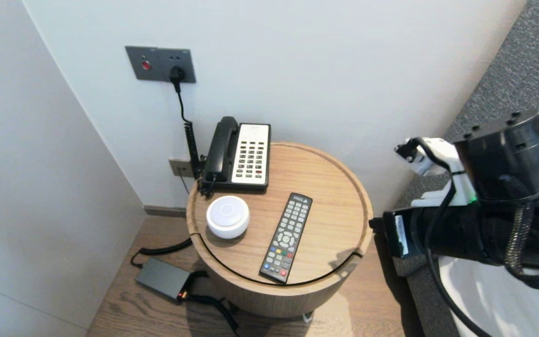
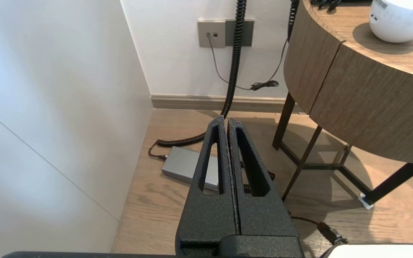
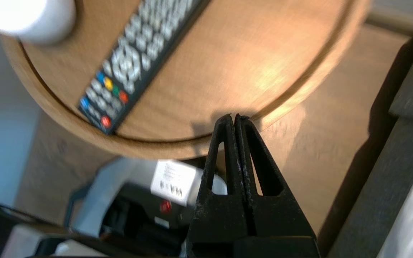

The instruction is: Open the nightstand drawer

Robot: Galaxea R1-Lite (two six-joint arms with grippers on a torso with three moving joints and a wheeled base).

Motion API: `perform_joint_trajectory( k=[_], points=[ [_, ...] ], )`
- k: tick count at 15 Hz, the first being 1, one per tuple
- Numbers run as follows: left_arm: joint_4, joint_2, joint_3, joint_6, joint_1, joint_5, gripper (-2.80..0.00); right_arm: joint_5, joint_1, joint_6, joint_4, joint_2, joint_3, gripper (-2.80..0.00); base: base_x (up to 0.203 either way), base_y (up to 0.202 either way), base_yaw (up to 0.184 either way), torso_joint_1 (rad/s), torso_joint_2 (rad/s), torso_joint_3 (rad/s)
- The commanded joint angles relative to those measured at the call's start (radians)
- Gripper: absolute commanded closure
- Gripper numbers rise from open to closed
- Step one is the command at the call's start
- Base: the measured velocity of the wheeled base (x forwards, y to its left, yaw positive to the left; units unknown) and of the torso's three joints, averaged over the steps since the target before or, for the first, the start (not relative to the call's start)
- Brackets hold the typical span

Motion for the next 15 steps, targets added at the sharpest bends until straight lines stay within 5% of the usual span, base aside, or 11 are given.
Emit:
perform_joint_trajectory(
  k=[1,5,15],
  points=[
    [-0.001,0.0,0.012,0.0,0.0,-0.001,0.0,0.0,0.029,0.007,0.0,0.078,0.023,0.0,0.0,0.0,0.0,0.0,0.0,0.0],
    [-0.001,0.0,0.012,0.0,0.0,0.0,0.0,0.002,0.091,0.038,-0.018,0.125,0.081,0.0,0.0,0.0,0.0,0.0,0.0,0.0],
    [-0.001,0.0,0.012,0.0,0.0,0.0,0.0,-0.004,0.1,0.043,-0.132,0.183,0.14,0.0,0.0,0.0,0.0,0.0,0.0,0.0]
  ],
)
